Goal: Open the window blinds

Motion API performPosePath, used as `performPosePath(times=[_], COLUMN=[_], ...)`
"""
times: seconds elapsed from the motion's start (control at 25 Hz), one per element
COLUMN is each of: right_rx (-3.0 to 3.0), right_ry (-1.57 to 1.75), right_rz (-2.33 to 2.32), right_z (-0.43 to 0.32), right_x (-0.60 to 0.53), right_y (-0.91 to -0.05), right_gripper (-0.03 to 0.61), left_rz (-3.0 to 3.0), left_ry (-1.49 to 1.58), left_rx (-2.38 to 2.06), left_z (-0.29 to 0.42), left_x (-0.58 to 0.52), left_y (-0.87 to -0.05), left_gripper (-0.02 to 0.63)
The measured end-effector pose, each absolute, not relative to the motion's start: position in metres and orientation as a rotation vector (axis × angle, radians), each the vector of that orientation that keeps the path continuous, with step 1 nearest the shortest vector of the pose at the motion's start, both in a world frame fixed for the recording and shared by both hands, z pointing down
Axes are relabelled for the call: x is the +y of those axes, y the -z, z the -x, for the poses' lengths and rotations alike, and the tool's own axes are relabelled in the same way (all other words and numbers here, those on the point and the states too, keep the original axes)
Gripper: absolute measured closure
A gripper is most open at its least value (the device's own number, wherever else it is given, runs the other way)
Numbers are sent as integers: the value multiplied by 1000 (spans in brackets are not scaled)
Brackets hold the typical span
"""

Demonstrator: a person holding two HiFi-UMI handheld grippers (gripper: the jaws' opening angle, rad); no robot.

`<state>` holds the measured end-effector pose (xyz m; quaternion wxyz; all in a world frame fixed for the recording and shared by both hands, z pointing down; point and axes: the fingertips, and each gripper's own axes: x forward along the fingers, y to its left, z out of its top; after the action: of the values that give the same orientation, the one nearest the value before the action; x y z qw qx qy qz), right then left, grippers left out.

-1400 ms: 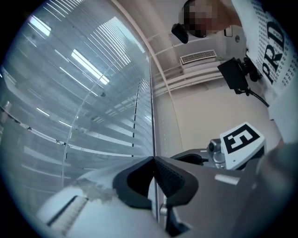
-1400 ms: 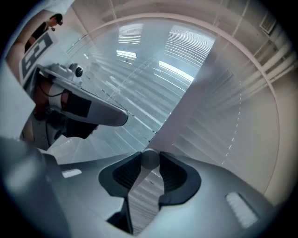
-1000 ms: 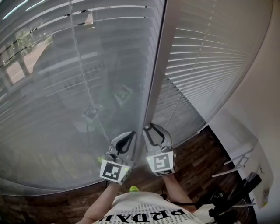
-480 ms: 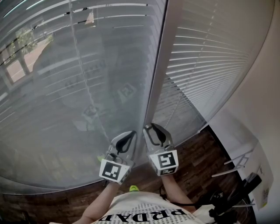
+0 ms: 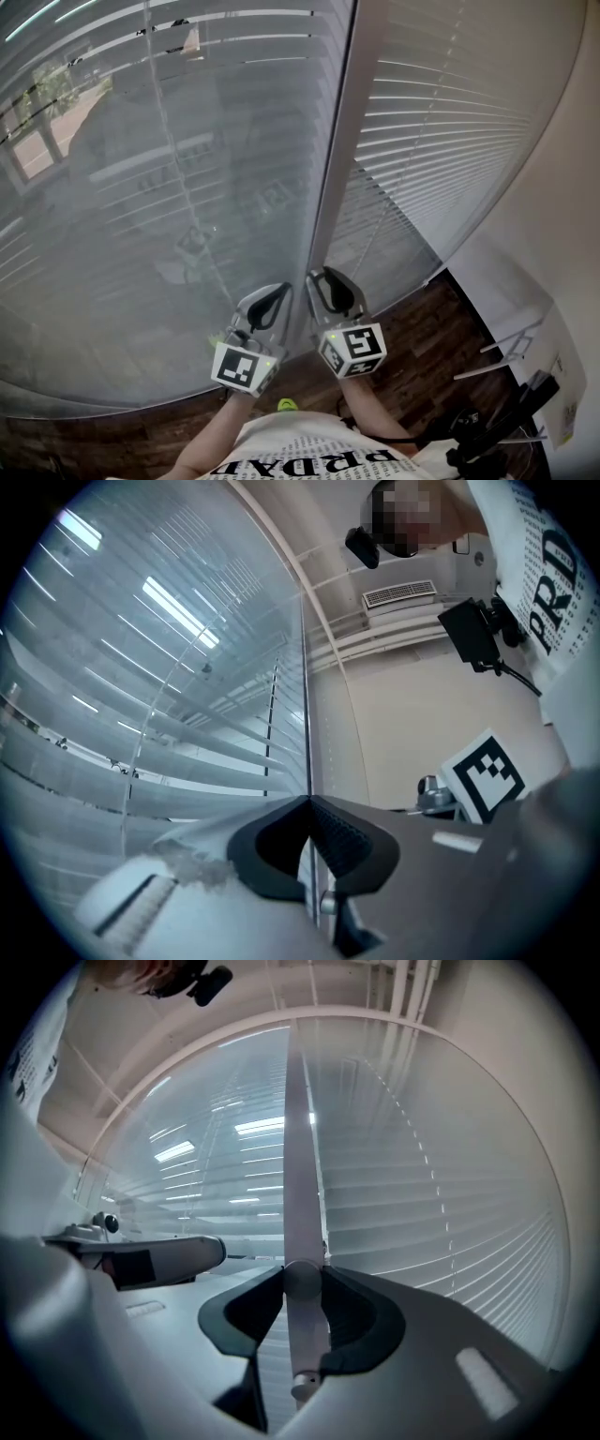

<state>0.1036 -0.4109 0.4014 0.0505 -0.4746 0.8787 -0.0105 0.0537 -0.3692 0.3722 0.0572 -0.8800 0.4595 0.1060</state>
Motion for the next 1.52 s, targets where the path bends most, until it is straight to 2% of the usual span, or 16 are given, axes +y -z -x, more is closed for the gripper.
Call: performPosePath(times=[0.36, 0.72, 0.88, 1.08, 1.28, 1.52], right_rx=[2623, 2743, 2844, 2981, 2984, 2949], right_ry=[137, 51, -184, -793, -1209, -1290], right_rz=[1411, 1406, 1488, 1618, 1689, 1697], right_z=[-105, -104, -102, -94, -89, -89], right_x=[-411, -414, -411, -405, -405, -401], right_y=[-401, -404, -399, -395, -401, -402], right_gripper=[451, 443, 440, 439, 448, 456], left_rz=[2671, 2686, 2693, 2690, 2687, 2690], left_ry=[-331, -324, -327, -298, -296, -324], left_rx=[1396, 1388, 1381, 1389, 1392, 1391], left_z=[-53, -55, -56, -55, -55, -56], left_x=[-368, -372, -372, -373, -372, -369], left_y=[-372, -374, -373, -374, -375, -372], left_gripper=[607, 607, 607, 607, 607, 607])
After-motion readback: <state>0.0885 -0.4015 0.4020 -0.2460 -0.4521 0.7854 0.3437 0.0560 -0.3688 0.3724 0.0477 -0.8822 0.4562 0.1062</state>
